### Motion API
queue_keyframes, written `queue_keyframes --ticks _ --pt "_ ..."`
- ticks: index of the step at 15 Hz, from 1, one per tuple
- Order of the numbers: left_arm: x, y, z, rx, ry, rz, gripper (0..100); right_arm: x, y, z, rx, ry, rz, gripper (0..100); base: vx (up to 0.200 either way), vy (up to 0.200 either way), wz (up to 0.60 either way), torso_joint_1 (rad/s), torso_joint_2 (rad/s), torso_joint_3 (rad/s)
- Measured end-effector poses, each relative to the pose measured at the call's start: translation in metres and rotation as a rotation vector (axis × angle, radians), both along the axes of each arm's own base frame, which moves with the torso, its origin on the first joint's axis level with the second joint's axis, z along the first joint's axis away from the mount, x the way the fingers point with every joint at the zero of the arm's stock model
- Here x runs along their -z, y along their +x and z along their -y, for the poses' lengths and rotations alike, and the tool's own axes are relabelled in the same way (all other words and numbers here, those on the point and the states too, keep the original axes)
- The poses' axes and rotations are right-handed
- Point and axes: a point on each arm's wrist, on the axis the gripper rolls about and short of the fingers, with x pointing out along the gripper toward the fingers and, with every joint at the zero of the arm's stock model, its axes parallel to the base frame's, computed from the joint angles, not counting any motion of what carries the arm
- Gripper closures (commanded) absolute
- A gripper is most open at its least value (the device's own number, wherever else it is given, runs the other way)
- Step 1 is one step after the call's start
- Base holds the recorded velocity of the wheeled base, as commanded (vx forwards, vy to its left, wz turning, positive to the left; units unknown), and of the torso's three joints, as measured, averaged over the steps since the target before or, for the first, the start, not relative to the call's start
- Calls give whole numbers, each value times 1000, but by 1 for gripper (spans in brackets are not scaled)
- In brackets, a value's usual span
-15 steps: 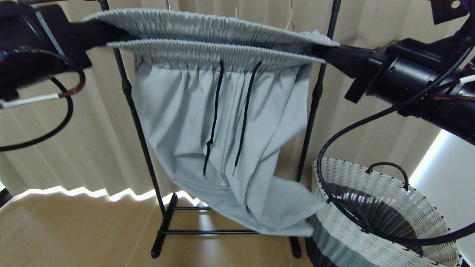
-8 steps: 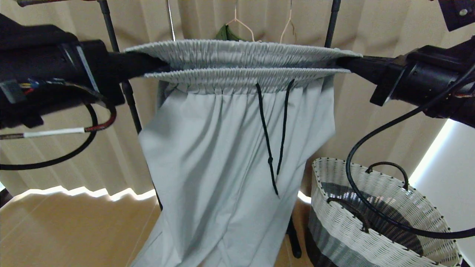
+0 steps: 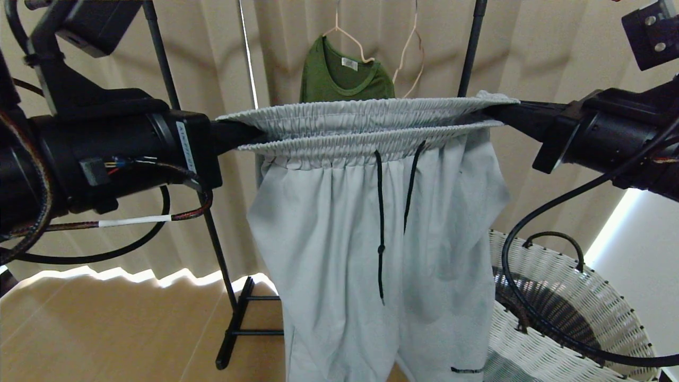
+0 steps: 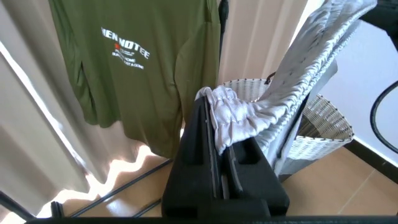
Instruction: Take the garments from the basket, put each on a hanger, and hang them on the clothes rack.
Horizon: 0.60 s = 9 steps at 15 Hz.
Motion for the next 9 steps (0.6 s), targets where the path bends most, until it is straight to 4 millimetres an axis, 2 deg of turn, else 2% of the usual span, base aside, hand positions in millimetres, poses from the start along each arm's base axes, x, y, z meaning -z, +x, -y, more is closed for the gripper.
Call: queue_keyframes --ticks 5,7,9 --pt "-10 11 7 1 -16 23 100 0 -8 6 8 -16 -37 100 0 0 0 0 0 0" --pt "-17 26 16 -4 -25 35 100 -1 -19 10 -35 -29 -69 100 0 0 0 0 0 0" --pt "-19 44 28 -7 -34 29 100 -2 -36 14 -159 -35 -80 100 0 0 0 0 0 0"
